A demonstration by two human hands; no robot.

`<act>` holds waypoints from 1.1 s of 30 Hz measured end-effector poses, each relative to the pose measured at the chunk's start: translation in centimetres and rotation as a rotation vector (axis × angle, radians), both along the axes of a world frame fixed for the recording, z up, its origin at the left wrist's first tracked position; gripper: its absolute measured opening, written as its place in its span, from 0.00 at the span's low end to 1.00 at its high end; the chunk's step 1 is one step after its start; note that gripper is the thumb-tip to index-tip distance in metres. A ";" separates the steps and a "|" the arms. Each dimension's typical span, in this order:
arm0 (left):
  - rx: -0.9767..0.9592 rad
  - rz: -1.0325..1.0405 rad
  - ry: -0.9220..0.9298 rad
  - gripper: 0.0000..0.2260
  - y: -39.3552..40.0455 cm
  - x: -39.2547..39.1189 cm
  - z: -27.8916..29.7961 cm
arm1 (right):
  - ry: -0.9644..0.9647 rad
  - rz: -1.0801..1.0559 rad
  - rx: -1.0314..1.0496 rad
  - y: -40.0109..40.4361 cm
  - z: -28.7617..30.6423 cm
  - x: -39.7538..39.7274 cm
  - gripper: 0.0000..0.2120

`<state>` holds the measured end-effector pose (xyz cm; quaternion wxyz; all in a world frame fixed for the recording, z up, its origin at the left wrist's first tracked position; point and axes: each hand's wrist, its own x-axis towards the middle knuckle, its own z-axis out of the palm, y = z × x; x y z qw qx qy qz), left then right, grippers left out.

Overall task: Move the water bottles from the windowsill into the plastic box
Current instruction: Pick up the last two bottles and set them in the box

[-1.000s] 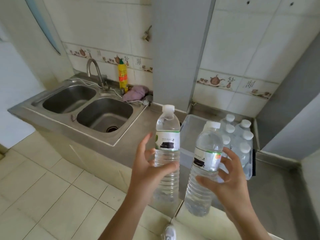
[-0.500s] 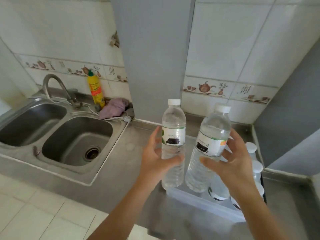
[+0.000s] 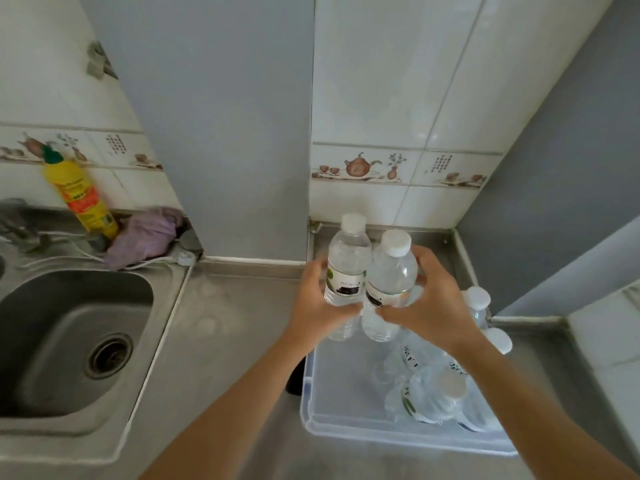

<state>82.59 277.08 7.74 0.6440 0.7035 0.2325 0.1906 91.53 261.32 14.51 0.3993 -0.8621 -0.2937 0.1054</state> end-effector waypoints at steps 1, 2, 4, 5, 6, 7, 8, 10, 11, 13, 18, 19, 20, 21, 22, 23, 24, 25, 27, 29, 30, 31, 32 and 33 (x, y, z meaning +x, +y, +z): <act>0.008 0.002 0.006 0.36 0.2 0.2 -0.6 | -0.025 0.009 -0.028 0.2 -0.2 0.2 0.41; 0.018 0.007 0.017 0.35 0.5 0.4 -1.1 | -0.062 0.017 -0.053 0.3 -0.4 0.5 0.41; 0.045 0.014 0.031 0.33 0.8 0.4 -1.9 | -0.155 0.022 -0.112 0.3 -1.0 1.0 0.40; 0.063 0.009 0.040 0.33 1.0 0.4 -2.3 | -0.192 0.020 -0.151 0.3 -1.1 1.2 0.39; 0.082 -0.004 0.050 0.33 1.1 0.4 -2.6 | -0.221 0.020 -0.190 0.3 -1.1 1.3 0.39; 0.110 -0.017 0.059 0.33 1.1 0.4 -2.8 | -0.247 0.025 -0.220 0.3 -1.0 1.3 0.39; 0.146 -0.031 0.070 0.32 1.2 0.3 -2.9 | -0.276 0.035 -0.244 0.3 -0.9 1.3 0.39; 0.247 -0.053 0.095 0.31 1.5 0.4 -3.0 | -0.326 0.054 -0.299 0.4 -0.7 1.4 0.39; 0.308 -0.062 0.100 0.30 1.7 0.3 -3.1 | -0.335 0.066 -0.338 0.4 -0.7 1.5 0.40; 0.387 -0.066 0.118 0.28 1.9 0.0 -3.1 | -0.327 0.099 -0.434 0.5 -0.8 1.8 0.41; 0.404 -0.063 0.183 0.33 1.9 -0.3 -3.8 | -0.326 0.190 -0.599 1.0 -1.2 2.3 0.38; 0.400 -0.060 0.187 0.34 1.9 -0.2 -3.9 | -0.344 0.215 -0.631 1.2 -1.4 2.5 0.37; 0.404 -0.062 0.196 0.35 1.9 -0.2 -4.1 | -0.363 0.238 -0.661 1.3 -1.5 2.6 0.37; 0.416 -0.067 0.199 0.35 2.0 -0.1 -4.2 | -0.382 0.256 -0.688 1.4 -1.6 2.8 0.36; 0.437 -0.074 0.209 0.36 2.0 -0.1 -4.3 | -0.402 0.270 -0.713 1.6 -1.7 2.9 0.37; 0.467 -0.078 0.227 0.37 2.0 0.0 -4.5 | -0.421 0.282 -0.735 1.7 -1.8 3.1 0.37; 0.498 -0.079 0.256 0.38 2.0 0.1 -4.6 | -0.437 0.294 -0.756 1.9 -1.8 3.2 0.37; 0.522 -0.080 0.292 0.39 2.1 0.3 -4.8 | -0.450 0.308 -0.778 2.1 -1.8 3.3 0.37; 0.543 -0.080 0.341 0.41 2.1 0.4 -4.8 | -0.483 0.337 -0.825 2.4 -1.9 3.4 0.38; 0.564 -0.084 0.354 0.41 2.2 0.4 -4.8 | -0.522 0.362 -0.868 2.5 -1.9 3.4 0.37; 0.578 -0.089 0.357 0.41 2.2 0.3 -4.8 | -0.531 0.369 -0.884 2.5 -1.9 3.4 0.35; 0.589 -0.097 0.361 0.41 2.2 0.3 -4.7 | -0.527 0.372 -0.893 2.4 -1.8 3.4 0.35; 0.599 -0.105 0.364 0.41 2.2 0.2 -4.7 | -0.519 0.372 -0.896 2.4 -1.8 3.3 0.35; 0.609 -0.118 0.368 0.41 2.2 0.2 -4.7 | -0.510 0.370 -0.894 2.2 -1.7 3.2 0.35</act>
